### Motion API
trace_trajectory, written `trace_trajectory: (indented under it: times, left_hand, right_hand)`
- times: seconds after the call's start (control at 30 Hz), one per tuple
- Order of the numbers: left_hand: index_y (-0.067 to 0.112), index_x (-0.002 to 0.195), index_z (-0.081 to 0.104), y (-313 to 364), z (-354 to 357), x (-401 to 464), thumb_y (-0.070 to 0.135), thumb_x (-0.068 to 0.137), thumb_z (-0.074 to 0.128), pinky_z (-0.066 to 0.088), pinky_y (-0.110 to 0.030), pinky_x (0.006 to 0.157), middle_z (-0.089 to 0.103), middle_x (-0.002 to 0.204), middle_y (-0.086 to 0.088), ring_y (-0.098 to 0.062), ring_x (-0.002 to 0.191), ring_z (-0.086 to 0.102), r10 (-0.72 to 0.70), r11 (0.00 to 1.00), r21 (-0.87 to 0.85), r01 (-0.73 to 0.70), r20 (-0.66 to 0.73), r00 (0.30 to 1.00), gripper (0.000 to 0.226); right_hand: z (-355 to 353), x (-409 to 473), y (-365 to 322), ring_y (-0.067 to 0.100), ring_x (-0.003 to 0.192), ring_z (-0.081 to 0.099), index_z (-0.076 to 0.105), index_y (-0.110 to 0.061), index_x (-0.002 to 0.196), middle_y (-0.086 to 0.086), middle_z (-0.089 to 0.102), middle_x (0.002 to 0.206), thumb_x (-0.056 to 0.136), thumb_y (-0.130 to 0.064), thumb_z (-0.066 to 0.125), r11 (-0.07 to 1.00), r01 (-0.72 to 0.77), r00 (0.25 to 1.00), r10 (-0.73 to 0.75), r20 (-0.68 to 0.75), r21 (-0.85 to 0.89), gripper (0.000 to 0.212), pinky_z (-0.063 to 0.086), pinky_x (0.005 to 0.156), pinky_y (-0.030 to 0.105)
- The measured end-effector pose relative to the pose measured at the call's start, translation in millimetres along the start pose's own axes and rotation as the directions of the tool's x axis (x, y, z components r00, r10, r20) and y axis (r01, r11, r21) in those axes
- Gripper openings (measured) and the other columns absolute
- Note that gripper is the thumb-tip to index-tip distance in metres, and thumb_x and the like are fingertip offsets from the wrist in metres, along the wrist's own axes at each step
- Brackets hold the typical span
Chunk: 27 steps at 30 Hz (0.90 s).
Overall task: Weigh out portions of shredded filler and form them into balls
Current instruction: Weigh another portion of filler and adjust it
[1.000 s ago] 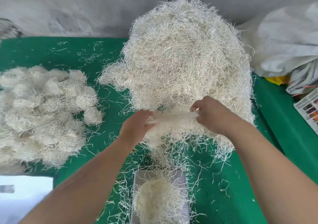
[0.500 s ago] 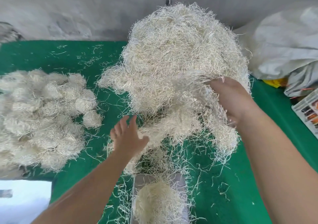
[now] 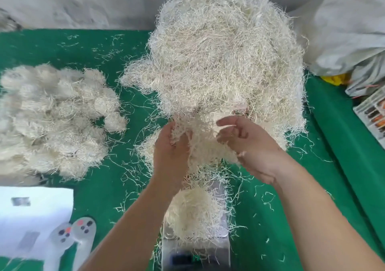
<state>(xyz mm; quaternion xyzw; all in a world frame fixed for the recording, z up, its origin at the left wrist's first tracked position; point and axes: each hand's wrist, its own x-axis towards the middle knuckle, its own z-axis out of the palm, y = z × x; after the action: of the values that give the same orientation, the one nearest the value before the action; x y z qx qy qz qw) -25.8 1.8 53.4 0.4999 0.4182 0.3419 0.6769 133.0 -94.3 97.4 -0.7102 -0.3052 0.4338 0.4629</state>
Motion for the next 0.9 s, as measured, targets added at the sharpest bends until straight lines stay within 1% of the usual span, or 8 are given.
trace_trajectory:
  times: [0.1,0.17,0.33,0.43,0.5,0.57,0.7,0.9]
  left_hand:
    - [0.042,0.102,0.070,-27.1,-33.2,-17.7,0.024,0.099,0.067,0.058,-0.030,0.077,0.076,0.094,0.016,-0.002,0.087,0.072,-0.019,0.992,0.125,0.023,-0.034,0.999,0.019]
    - [0.021,0.122,0.066,-41.7,-49.4,-26.9,0.053,0.091,0.065,0.060,-0.040,0.088,0.075,0.111,0.003,-0.011,0.096,0.073,-0.108,0.929,0.356,0.099,0.005,0.994,0.045]
    - [0.038,0.146,0.049,-80.2,-77.5,-45.6,0.073,0.091,0.056,0.029,-0.049,0.117,0.050,0.148,0.007,-0.023,0.136,0.044,-0.241,0.394,0.910,0.132,-0.036,0.970,0.066]
    - [0.039,0.153,0.037,-84.3,-87.1,-49.1,0.054,0.089,0.062,0.032,-0.057,0.118,0.043,0.156,0.002,-0.025,0.137,0.044,-0.262,0.631,0.760,0.155,0.021,0.965,0.070]
    - [0.038,0.155,0.034,-79.5,-90.8,-50.7,0.042,0.083,0.059,0.039,-0.057,0.114,0.040,0.157,0.001,-0.025,0.138,0.044,-0.211,0.824,0.544,0.159,0.034,0.977,0.076]
    - [0.040,0.155,0.035,-77.2,-92.7,-52.1,0.035,0.086,0.057,0.038,-0.054,0.114,0.039,0.157,0.006,-0.022,0.142,0.040,-0.129,0.880,0.461,0.112,0.005,0.992,0.073]
    - [0.047,0.152,0.035,-80.3,-92.2,-60.6,0.048,0.096,0.053,0.025,-0.052,0.121,0.031,0.154,0.023,-0.010,0.147,0.026,0.088,0.731,0.666,-0.149,0.124,0.988,0.059]
    - [0.043,0.146,0.048,-73.8,-71.4,-77.5,0.060,0.092,0.050,0.016,-0.044,0.122,0.029,0.162,0.011,-0.018,0.151,0.019,0.252,0.373,0.829,-0.416,0.341,0.905,0.056]
  right_hand:
    - [10.8,-14.2,37.7,0.029,0.097,0.075,0.075,-0.026,0.107,-0.001,0.079,0.103,0.097,0.008,0.060,0.994,-0.105,0.994,0.104,0.026,0.041,0.038,0.062,0.088,0.040]
    - [18.2,-15.7,62.6,0.021,0.089,0.076,0.075,-0.031,0.104,-0.006,0.079,0.099,0.095,0.003,0.065,0.991,-0.125,0.992,0.126,0.015,-0.054,0.037,0.061,0.073,0.027]
    - [30.3,-24.7,118.7,0.015,0.104,0.065,0.067,-0.025,0.113,-0.003,0.069,0.118,0.103,-0.007,0.056,0.894,-0.167,0.980,0.196,0.028,-0.417,0.024,0.053,0.082,0.029]
    - [21.6,-33.1,126.4,0.012,0.109,0.061,0.060,-0.029,0.130,-0.004,0.062,0.130,0.102,-0.014,0.057,0.827,-0.146,0.980,0.194,0.032,-0.543,0.032,0.049,0.097,0.033]
    - [12.2,-38.0,121.1,0.001,0.093,0.063,0.054,-0.031,0.143,-0.008,0.056,0.138,0.100,-0.008,0.053,0.843,-0.122,0.987,0.160,0.027,-0.524,0.049,0.052,0.086,0.026]
    - [6.0,-42.2,114.3,-0.005,0.079,0.063,0.049,-0.032,0.149,-0.009,0.052,0.142,0.099,-0.003,0.048,0.889,-0.104,0.993,0.114,-0.004,-0.445,0.057,0.050,0.070,0.018]
    - [15.5,-52.6,111.0,0.017,0.141,0.046,0.046,-0.028,0.152,-0.003,0.046,0.155,0.101,-0.017,0.058,0.877,0.026,0.997,-0.058,-0.051,-0.479,0.054,0.036,0.118,0.036]
    - [40.3,-73.4,114.7,0.006,0.155,0.018,0.033,-0.030,0.160,-0.003,0.017,0.172,0.100,-0.032,0.065,0.763,0.258,0.960,-0.273,0.066,-0.593,0.068,0.025,0.126,0.036]
